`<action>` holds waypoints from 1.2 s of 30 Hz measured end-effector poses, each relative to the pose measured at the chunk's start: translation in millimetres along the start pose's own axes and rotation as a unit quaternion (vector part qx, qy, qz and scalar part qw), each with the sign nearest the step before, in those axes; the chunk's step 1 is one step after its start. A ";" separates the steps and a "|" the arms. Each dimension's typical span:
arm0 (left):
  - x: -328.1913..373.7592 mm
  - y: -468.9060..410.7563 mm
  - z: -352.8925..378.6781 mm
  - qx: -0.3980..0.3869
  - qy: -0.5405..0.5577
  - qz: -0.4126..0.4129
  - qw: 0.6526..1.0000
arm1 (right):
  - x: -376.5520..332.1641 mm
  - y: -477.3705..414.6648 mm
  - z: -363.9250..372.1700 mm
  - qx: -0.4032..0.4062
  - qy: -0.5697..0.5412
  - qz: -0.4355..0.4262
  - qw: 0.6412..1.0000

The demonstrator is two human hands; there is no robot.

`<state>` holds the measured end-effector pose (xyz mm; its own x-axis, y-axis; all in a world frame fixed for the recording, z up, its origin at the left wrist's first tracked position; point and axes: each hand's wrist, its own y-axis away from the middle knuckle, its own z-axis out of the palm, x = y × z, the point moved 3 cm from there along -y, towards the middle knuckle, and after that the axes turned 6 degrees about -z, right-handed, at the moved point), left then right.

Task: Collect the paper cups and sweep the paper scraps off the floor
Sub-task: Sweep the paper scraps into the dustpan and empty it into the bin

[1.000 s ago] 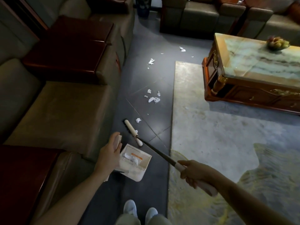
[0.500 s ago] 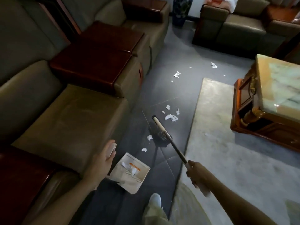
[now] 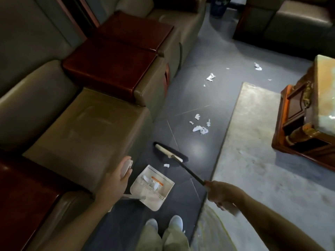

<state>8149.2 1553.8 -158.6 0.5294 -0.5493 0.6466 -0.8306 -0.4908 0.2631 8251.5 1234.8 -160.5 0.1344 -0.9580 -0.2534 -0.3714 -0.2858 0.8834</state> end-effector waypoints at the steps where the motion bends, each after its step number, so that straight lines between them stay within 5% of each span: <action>1: 3.4 -1.3 0.8 -0.006 0.001 0.008 1.000 | -3.3 8.1 5.0 -0.013 0.001 -0.006 1.000; 4: 14.2 -7.4 3.6 -0.021 0.004 0.040 0.999 | -9.5 35.2 5.1 -0.056 -0.033 -0.012 0.998; 10: 29.2 -19.7 5.5 -0.050 0.007 0.065 0.997 | 6.5 89.3 -23.9 -0.102 -0.288 0.041 0.951; 19: 82.0 -73.6 17.6 -0.071 0.032 0.085 0.993 | 35.4 82.3 -85.9 0.050 -0.432 0.039 0.900; 27: 171.4 -170.7 70.0 -0.052 0.008 0.105 0.993 | 108.0 -9.9 -181.3 0.244 -0.314 0.055 0.916; 36: 258.4 -278.7 121.5 -0.040 -0.013 0.070 0.997 | 174.9 -81.0 -322.8 0.219 -0.269 0.100 0.933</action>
<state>8538.4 1466.5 -151.8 0.4102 -0.6262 0.6630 -0.9075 -0.3526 0.2284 8601.7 1098.3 -149.1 -0.4151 -0.8333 -0.3652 -0.6946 0.0310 0.7187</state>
